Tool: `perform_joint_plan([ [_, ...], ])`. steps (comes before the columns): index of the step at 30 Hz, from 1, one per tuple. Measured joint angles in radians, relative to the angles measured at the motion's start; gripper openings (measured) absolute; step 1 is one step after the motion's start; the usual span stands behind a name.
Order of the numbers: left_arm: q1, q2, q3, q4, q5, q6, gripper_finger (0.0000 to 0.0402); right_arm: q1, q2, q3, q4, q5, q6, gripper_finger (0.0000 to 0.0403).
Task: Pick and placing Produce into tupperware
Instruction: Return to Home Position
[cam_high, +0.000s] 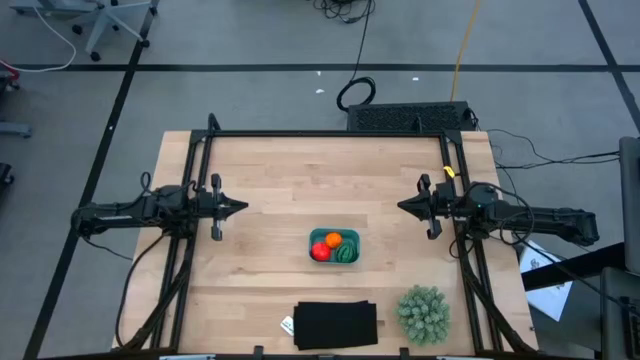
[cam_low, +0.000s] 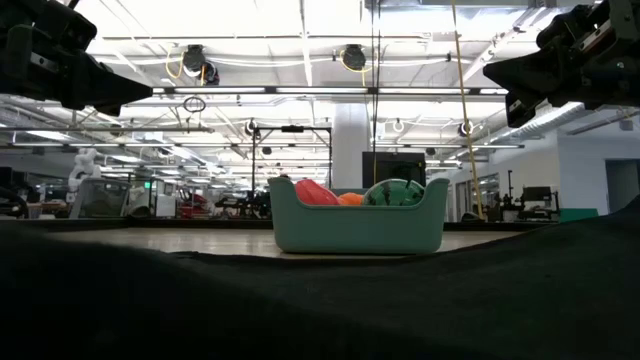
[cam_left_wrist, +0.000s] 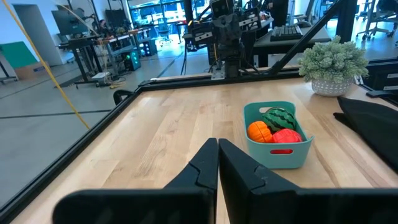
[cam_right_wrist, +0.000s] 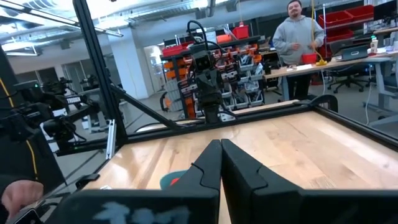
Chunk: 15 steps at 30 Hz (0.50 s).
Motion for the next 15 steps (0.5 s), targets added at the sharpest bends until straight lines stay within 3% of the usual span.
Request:
perform_joint_plan([
  [15,0.0,0.0,0.0,0.0,0.0,0.0,0.0017,0.0,0.0,0.0,-0.015,0.0,0.0,0.0],
])
